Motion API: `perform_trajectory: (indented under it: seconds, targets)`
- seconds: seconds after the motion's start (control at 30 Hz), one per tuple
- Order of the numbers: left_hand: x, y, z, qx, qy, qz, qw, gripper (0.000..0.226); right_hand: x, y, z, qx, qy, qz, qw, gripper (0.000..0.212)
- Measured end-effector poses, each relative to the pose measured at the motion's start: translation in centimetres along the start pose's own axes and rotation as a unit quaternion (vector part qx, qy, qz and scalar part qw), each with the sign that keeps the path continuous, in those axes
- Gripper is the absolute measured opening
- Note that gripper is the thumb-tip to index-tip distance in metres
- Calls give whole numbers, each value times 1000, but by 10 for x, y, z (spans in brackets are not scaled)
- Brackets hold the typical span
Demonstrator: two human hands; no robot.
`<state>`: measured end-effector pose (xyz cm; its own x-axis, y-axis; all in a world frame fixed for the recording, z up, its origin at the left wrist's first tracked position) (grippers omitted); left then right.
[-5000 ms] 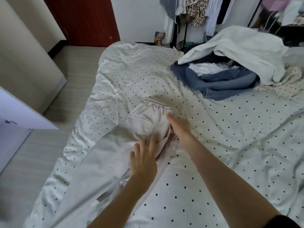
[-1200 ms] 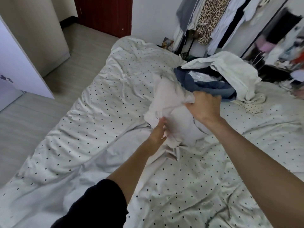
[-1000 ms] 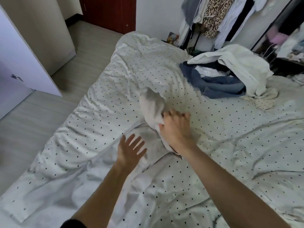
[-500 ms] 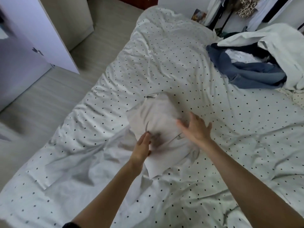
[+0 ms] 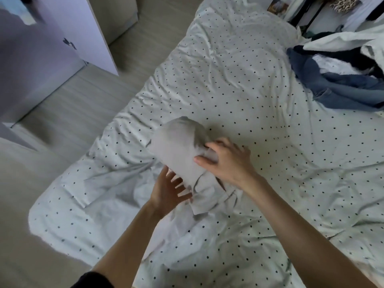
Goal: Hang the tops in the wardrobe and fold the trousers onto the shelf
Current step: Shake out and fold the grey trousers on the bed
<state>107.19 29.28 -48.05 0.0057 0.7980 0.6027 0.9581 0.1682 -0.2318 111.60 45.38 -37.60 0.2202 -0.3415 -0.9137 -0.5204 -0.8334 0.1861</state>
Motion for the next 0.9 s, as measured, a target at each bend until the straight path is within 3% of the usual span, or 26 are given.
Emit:
perform_trajectory:
  seconds: [0.2,0.3,0.37,0.43,0.5,0.57,0.6,0.63,0.7,0.77,0.83,0.9]
  targets:
    - [-69,-49,-43,100,-187,-2,977,20,59,83,-35,-100,30,-131,986,67]
    - [-92,-67,-67,214,-238,74,945,10,90,119,-54,-151,59,-128,978,67]
    - [-96,-74,-82,326,-241,236,883,17,110,144,-65,-194,86,-137,968,60]
    - [-93,-72,-87,406,-185,435,782,27,116,159,-71,-225,72,-105,966,45]
    - [-93,-58,-77,376,-114,598,699,37,103,156,-71,-217,-64,-37,973,25]
    - [-107,-44,-63,287,-90,677,671,50,88,135,-62,-136,-236,3,962,15]
    - [-116,-39,-57,248,-98,705,658,58,84,120,-53,-79,-255,10,964,17]
    - [-126,-33,-53,216,-112,732,637,66,84,106,-42,-23,-227,10,974,24]
    - [-141,-28,-49,188,-137,783,577,78,96,80,-19,81,-57,43,994,51]
    - [-155,-28,-45,184,-149,811,534,83,109,70,-5,130,109,151,974,72]
    - [-165,-30,-46,184,-154,830,503,85,116,78,-6,130,199,250,938,69]
    - [-174,-32,-49,170,-146,832,507,84,118,91,-8,108,192,297,929,50]
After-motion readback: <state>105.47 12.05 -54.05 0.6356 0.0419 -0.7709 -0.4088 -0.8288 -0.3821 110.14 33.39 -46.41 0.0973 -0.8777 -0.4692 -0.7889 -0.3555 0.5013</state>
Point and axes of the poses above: each hand's wrist, its own z-axis towards the middle knuckle, its own x-axis out of the palm, y = z × x, the point moved 4 cm from there along z, towards the middle knuckle, and after that the axes turned 8 degrees about -z, right-handed, at the moved point
